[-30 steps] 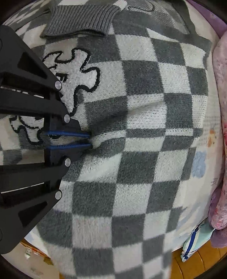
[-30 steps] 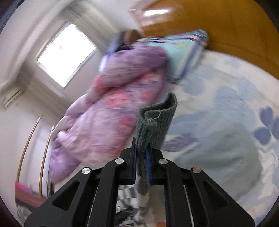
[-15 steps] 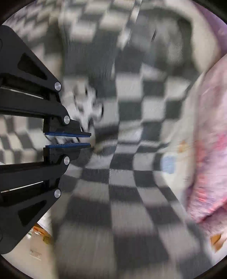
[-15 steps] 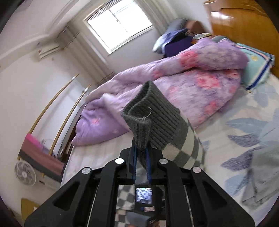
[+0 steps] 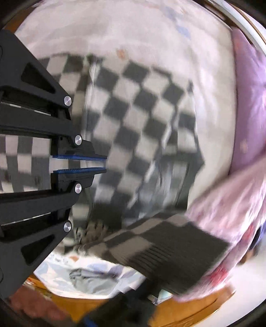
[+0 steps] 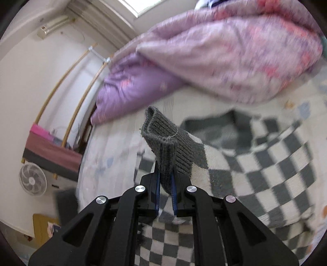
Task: Fold large clothes
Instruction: 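Lay the sleeve across the cardigan body with the right tool, release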
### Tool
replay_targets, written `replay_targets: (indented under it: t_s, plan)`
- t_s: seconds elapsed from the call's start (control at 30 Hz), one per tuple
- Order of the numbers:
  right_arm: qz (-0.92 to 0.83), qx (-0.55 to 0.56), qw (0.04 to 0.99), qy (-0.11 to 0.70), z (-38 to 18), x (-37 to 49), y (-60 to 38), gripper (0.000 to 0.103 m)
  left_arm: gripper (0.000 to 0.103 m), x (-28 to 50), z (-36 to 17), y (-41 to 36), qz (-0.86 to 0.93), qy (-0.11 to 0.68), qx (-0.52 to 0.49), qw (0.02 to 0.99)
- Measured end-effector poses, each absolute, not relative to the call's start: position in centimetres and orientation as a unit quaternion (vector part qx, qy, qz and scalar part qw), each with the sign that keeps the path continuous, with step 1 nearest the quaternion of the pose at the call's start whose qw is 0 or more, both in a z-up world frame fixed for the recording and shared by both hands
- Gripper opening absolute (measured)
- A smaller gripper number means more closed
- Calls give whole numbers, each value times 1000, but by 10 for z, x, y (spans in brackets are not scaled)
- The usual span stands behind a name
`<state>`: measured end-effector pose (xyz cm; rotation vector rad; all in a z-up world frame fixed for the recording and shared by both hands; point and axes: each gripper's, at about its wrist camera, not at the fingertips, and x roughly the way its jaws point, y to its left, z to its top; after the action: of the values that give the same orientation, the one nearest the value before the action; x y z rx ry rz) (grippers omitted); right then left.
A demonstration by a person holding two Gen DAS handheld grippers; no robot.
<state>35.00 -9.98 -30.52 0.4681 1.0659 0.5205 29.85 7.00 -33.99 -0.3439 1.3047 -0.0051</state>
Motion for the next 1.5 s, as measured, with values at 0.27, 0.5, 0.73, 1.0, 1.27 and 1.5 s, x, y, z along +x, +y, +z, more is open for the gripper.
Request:
replay_targets:
  t_s: [0.27,0.5,0.73,1.0,1.27,1.5]
  plan:
    - [260,247,715,601,-386,354,-59,80,46,276,-378,141,66,625,-214,748]
    - [163,189,760,601,-383,332,-154,88,74,308,-416,114,30,616,-293,730]
    - [75,139,776,610,-431,322,-252,18,38,347,-473,56,42,657,-154,737]
    - [38,211,708,673,-512,334,-302,0,23,349,-460,38,43,677,-67,732]
    - [38,143,733,664,-470,423,-305,2,23,378,-450,-10,-12,675,7,738]
    - [58,156,674,720,-521,503,-313,0,24,382,-478,-5,-7,662,-37,749]
